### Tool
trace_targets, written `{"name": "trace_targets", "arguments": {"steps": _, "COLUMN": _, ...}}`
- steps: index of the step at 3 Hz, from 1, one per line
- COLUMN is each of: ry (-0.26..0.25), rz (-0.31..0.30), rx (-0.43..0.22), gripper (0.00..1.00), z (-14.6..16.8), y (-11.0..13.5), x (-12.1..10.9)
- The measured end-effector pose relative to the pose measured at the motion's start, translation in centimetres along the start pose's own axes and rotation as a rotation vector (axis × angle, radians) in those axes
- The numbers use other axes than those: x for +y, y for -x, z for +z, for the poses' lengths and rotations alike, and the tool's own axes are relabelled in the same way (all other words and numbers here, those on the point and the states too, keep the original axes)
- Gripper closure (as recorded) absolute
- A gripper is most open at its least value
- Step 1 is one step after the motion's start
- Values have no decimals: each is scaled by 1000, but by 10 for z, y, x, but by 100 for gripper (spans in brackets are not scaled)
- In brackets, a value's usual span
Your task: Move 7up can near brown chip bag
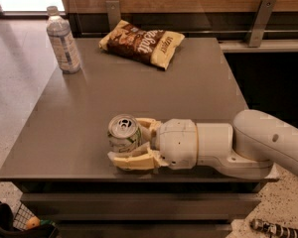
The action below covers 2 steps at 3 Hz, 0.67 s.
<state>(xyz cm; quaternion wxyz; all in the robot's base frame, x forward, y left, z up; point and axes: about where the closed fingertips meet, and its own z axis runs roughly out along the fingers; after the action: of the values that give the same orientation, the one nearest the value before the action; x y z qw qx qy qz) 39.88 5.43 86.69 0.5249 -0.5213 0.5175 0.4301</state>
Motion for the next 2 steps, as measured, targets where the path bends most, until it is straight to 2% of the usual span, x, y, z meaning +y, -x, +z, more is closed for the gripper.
{"name": "trace_targets", "arguments": {"steps": 1, "ry": 0, "rz": -2, "rx": -3, "gripper": 100, "z": 0, "y": 1, "x": 0}}
{"name": "trace_targets", "arguments": {"steps": 2, "ry": -25, "rz": 1, "rx": -8, "gripper": 100, "z": -6, "y": 11, "x": -19}}
